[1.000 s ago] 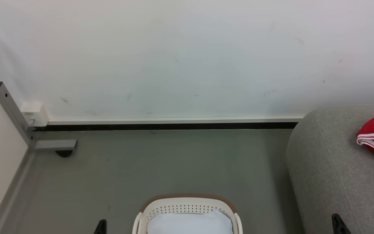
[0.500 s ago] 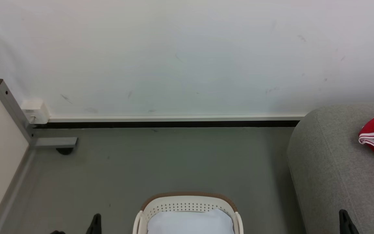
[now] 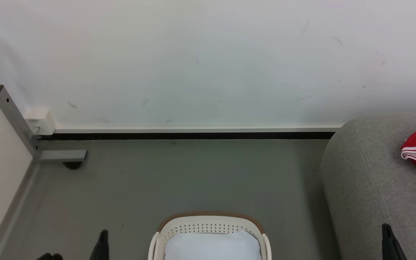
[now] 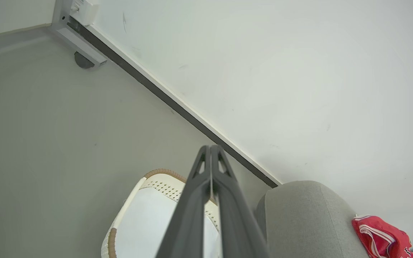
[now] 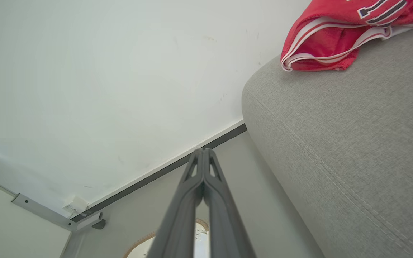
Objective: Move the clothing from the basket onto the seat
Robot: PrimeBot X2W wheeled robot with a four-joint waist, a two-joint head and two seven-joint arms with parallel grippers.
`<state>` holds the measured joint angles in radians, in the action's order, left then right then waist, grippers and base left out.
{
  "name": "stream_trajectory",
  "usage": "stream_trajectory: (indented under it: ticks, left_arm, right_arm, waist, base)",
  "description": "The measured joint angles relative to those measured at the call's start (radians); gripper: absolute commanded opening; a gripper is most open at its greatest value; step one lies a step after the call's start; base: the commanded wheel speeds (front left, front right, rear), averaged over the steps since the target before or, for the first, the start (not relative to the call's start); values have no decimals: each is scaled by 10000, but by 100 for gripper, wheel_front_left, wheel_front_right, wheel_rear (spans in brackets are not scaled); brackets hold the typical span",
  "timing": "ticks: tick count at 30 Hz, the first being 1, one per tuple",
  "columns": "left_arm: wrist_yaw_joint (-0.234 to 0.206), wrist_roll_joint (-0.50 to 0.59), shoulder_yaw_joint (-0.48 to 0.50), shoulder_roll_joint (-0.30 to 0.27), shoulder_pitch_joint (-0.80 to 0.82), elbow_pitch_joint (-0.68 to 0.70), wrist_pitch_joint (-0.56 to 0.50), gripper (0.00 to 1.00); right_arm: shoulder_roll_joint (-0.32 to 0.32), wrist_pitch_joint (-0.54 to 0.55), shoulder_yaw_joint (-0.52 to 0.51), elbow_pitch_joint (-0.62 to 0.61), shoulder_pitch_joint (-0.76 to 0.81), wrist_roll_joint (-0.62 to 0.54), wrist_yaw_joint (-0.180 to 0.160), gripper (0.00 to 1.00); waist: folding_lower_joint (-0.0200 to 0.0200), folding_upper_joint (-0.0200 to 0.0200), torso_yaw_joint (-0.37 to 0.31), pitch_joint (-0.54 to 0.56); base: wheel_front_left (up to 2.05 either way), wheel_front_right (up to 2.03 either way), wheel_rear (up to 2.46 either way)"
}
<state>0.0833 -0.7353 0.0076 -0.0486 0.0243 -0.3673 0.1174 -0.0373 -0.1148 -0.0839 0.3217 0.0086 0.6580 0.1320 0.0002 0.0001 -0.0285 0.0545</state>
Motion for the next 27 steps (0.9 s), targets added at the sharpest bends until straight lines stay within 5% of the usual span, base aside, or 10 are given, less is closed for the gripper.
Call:
stream_trajectory:
  ticks: [27]
  left_arm:
    - [182,-3336,416,0,302,474,-894,0]
  right_arm:
    - [-19,851,-123,-301,-471,3582,0,0]
  waist:
    - [0,0,83,-167]
  base:
    - [0,0,0]
